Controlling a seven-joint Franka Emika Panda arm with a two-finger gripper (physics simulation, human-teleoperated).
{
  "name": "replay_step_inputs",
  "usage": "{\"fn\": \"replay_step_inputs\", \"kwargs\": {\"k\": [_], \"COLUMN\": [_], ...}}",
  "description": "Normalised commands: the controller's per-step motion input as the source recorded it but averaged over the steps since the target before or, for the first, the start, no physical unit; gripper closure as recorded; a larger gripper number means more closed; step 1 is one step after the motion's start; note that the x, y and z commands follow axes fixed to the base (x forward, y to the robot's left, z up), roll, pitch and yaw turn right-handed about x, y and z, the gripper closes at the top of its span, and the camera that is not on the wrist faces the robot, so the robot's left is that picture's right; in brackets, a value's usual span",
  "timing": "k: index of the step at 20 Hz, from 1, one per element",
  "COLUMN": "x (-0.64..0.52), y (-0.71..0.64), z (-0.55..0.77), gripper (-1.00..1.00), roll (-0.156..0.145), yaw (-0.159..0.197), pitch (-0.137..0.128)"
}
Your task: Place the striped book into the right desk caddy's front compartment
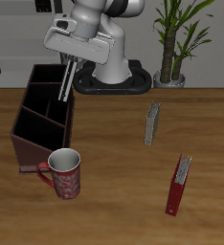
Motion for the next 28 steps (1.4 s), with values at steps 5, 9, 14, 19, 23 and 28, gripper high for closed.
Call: {"fn": "replay_step_inputs", "kwargs": {"k": [5, 9, 14, 19, 23, 28], "x": [0.06, 0.05, 0.03, 0.06, 0.06, 0.06], "y": [-0.07, -0.04, 0.03, -0.01, -0.06, -0.05], "z": [-0.14, -0.17, -0.10, -0.15, -0.15, -0.15], "gripper": [1.00, 1.00, 1.00, 1.00, 1.00, 1.00], "roll": [-0.017, -0.006, 0.009, -0.007, -0.004, -0.008], "yaw": [-0.008, -0.008, 0.001, -0.006, -0.004, -0.011], "pitch": [0.017, 0.031, 0.015, 0.030, 0.024, 0.021]}}
